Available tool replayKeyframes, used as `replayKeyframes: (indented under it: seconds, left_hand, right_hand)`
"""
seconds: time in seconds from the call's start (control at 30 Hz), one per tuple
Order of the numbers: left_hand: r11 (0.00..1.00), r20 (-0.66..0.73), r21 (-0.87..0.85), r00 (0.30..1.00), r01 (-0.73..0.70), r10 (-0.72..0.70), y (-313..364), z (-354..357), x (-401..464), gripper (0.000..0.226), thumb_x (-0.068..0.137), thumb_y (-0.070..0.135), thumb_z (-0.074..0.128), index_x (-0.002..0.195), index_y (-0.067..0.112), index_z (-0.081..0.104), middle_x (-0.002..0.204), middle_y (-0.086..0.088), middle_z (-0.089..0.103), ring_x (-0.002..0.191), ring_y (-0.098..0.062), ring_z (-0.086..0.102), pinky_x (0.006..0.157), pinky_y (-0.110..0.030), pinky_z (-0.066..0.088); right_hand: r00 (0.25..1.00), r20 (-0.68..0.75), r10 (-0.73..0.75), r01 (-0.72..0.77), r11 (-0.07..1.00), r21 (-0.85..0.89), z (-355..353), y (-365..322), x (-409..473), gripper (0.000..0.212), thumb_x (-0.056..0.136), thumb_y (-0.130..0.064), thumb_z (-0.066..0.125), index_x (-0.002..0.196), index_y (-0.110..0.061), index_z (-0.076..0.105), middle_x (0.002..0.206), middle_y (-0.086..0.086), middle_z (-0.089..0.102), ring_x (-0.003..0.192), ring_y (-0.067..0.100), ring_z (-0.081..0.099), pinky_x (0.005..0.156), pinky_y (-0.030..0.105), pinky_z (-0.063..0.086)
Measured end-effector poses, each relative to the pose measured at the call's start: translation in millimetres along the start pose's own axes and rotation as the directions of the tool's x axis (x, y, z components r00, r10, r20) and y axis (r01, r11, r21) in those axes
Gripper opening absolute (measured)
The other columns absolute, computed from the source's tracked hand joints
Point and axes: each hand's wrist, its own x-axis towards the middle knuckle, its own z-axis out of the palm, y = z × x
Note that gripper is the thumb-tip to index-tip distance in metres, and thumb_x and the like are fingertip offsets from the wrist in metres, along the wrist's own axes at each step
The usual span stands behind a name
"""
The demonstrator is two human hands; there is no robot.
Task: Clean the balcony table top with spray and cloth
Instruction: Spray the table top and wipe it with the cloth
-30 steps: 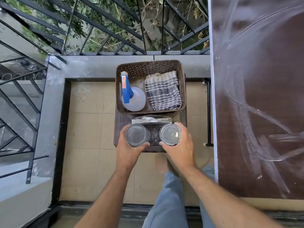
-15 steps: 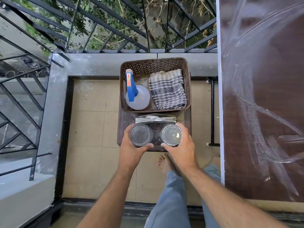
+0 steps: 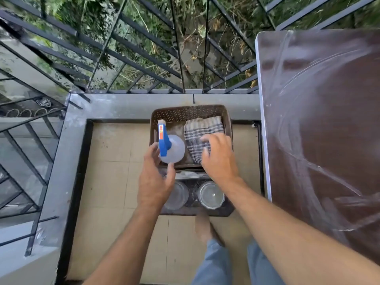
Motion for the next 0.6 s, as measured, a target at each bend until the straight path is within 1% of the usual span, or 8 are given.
replayKeyframes:
  seconds: [0.07, 0.17, 0.27, 0.37, 0.43, 0.5, 0.57, 0.6]
  left_hand:
    - [0.999, 0.047, 0.035, 0.999, -0.005, 0.003, 5, 3, 16, 0.077, 0.084, 0.028, 0.076, 0.147, 0.031, 0.031, 0.140, 0.008, 0.058, 0.118, -0.015, 0.065, 0.097, -0.042, 0.055]
    - [0.997, 0.068, 0.062, 0.997, 0.037, -0.041, 4, 7, 32, 0.081, 0.081, 0.035, 0.079, 0.148, 0.028, 0.035, 0.133, 0.004, 0.061, 0.109, -0.022, 0.065, 0.092, -0.039, 0.054]
    - [0.993, 0.072, 0.022, 0.990, 0.119, -0.121, 3, 14, 45, 0.078, 0.080, 0.035, 0.081, 0.146, 0.026, 0.040, 0.128, 0.002, 0.064, 0.107, -0.023, 0.064, 0.093, -0.035, 0.051]
    - [0.985, 0.056, -0.065, 0.986, 0.161, -0.158, 2, 21, 57, 0.072, 0.079, 0.031, 0.083, 0.141, 0.022, 0.047, 0.114, 0.008, 0.062, 0.100, -0.013, 0.059, 0.090, -0.027, 0.047]
    - [0.982, 0.054, -0.119, 0.988, 0.149, -0.143, 3, 24, 62, 0.065, 0.080, 0.030, 0.082, 0.135, 0.021, 0.049, 0.106, 0.012, 0.060, 0.095, -0.009, 0.058, 0.086, -0.027, 0.048]
    - [0.976, 0.071, -0.154, 0.987, 0.153, -0.143, 0, 28, 68, 0.062, 0.081, 0.029, 0.080, 0.134, 0.028, 0.048, 0.100, 0.017, 0.057, 0.087, -0.001, 0.057, 0.084, -0.025, 0.049]
    - [0.974, 0.077, -0.168, 0.987, 0.151, -0.139, -3, 32, 71, 0.056, 0.085, 0.022, 0.075, 0.132, 0.032, 0.047, 0.103, 0.018, 0.059, 0.089, 0.003, 0.057, 0.084, -0.017, 0.049]
    - [0.970, 0.072, -0.182, 0.986, 0.160, -0.149, -4, 34, 73, 0.056, 0.086, 0.018, 0.071, 0.136, 0.027, 0.047, 0.113, 0.014, 0.062, 0.095, 0.003, 0.058, 0.082, -0.009, 0.048]
  right_hand:
    - [0.982, 0.187, 0.034, -0.028, 0.999, -0.033, 8, 4, 24, 0.033, 0.085, -0.005, 0.059, 0.117, -0.015, 0.061, 0.118, 0.004, 0.055, 0.117, 0.023, 0.044, 0.101, 0.034, 0.040]
    - [0.908, 0.410, 0.088, -0.002, 0.979, -0.206, 26, 14, 44, 0.057, 0.082, -0.031, 0.073, 0.133, -0.018, 0.050, 0.140, 0.004, 0.043, 0.136, 0.029, 0.033, 0.113, 0.041, 0.034]
    - [0.839, 0.525, 0.144, 0.033, 0.949, -0.313, 38, 15, 54, 0.100, 0.072, -0.055, 0.080, 0.151, -0.024, 0.027, 0.162, 0.005, 0.017, 0.149, 0.038, 0.010, 0.120, 0.054, 0.021]
    - [0.799, 0.579, 0.164, 0.096, 0.915, -0.392, 47, 14, 59, 0.124, 0.067, -0.064, 0.080, 0.158, -0.025, 0.005, 0.167, 0.003, 0.001, 0.151, 0.040, -0.005, 0.121, 0.053, 0.007]
    - [0.789, 0.583, 0.192, 0.092, 0.902, -0.421, 52, 18, 59, 0.128, 0.070, -0.062, 0.079, 0.158, -0.022, -0.004, 0.167, 0.002, -0.005, 0.151, 0.039, -0.009, 0.121, 0.051, 0.004]
    - [0.770, 0.598, 0.221, 0.080, 0.897, -0.434, 56, 20, 60, 0.125, 0.076, -0.050, 0.080, 0.158, -0.016, -0.010, 0.167, 0.002, -0.010, 0.150, 0.039, -0.014, 0.122, 0.050, 0.002]
    - [0.767, 0.602, 0.221, 0.060, 0.910, -0.411, 60, 19, 60, 0.113, 0.084, -0.026, 0.076, 0.158, -0.012, -0.009, 0.167, 0.003, -0.011, 0.150, 0.040, -0.015, 0.123, 0.050, 0.004]
    - [0.782, 0.587, 0.210, 0.033, 0.926, -0.376, 60, 19, 62, 0.102, 0.086, -0.010, 0.068, 0.158, -0.012, -0.005, 0.167, 0.003, -0.008, 0.150, 0.039, -0.013, 0.124, 0.048, 0.005]
